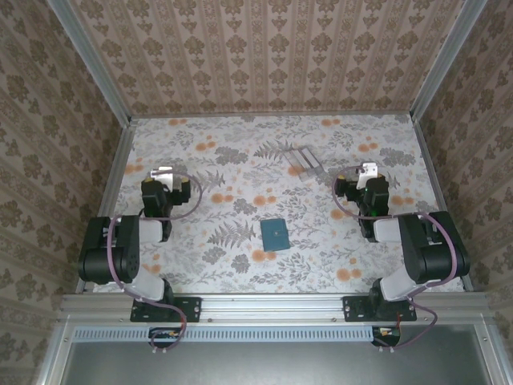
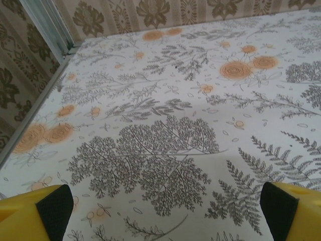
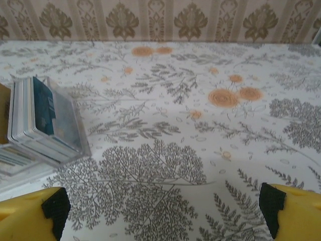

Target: Put the credit cards into the card holder

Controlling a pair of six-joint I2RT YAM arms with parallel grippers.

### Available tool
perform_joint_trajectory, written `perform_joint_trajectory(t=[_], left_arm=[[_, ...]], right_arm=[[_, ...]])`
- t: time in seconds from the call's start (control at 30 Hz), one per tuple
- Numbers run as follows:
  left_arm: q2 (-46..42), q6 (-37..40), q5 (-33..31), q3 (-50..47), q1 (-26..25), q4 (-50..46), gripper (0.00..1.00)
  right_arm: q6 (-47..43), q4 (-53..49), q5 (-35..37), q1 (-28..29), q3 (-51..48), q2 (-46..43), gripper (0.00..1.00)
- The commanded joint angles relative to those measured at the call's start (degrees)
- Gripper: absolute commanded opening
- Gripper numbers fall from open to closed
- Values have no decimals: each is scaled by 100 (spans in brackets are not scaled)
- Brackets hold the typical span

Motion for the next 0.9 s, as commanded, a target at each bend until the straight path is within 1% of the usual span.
perform_joint_trajectory(t=[0.0,0.07,0.57,0.87], left_arm=[[-11,-26,-103,-20,-132,95,100],[-17,10,-179,-64,-179,189,100],[-12,-6,-178,-63,-165,181,100],[-15,-67,-59,7,-97,52,100]], right_arm=[[119,-160,-24,-17,74,-62,100],[120,-169,-28,-17,81,-66,100],[129,-247,-32,-25,127,-34,100],[122,-158,-11,-15,74,-62,100]])
